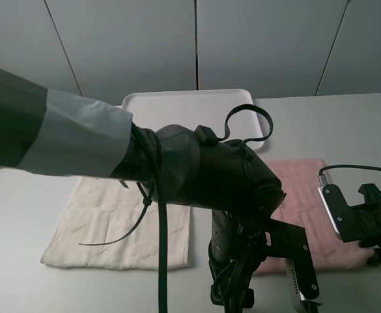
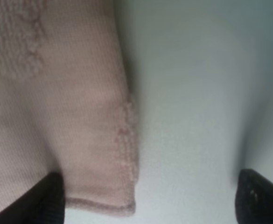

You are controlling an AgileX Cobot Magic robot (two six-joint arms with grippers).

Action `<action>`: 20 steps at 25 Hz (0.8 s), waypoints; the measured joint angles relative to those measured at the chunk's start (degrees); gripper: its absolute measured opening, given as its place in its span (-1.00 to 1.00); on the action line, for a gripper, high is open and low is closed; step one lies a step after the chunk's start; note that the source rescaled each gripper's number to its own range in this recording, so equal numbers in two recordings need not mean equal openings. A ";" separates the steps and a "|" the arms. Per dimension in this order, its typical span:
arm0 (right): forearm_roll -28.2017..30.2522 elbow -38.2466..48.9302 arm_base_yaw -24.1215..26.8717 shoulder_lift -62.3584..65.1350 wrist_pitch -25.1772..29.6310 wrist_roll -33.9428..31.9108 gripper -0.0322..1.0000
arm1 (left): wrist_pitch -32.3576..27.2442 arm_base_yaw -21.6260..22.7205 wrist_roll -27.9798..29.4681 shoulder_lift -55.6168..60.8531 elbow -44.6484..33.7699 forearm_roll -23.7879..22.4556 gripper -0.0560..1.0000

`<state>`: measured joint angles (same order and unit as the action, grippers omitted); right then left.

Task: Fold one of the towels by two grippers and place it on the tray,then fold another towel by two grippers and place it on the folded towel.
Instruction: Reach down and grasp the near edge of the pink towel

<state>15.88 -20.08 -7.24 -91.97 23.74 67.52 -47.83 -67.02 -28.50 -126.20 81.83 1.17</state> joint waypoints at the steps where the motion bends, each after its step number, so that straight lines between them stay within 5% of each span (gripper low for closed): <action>1: 0.00 0.01 0.00 0.00 -0.15 -0.04 -0.45 | 0.00 0.00 0.00 0.00 0.00 0.00 0.90; 6: 0.00 0.01 0.00 0.00 -0.28 -0.04 -0.52 | 0.00 0.00 0.00 0.00 0.00 0.00 0.90; 11: 0.00 0.01 0.00 0.00 -0.91 -0.13 -0.93 | 0.52 0.00 0.13 0.00 0.00 0.00 0.90; 20: 0.00 0.01 0.00 0.00 -0.91 -1.25 -0.93 | 2.79 0.00 2.51 0.00 0.00 -1.17 0.90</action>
<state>15.88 -20.08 -7.24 -91.97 22.83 66.27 -45.05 -67.02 -25.99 -126.20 81.83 0.00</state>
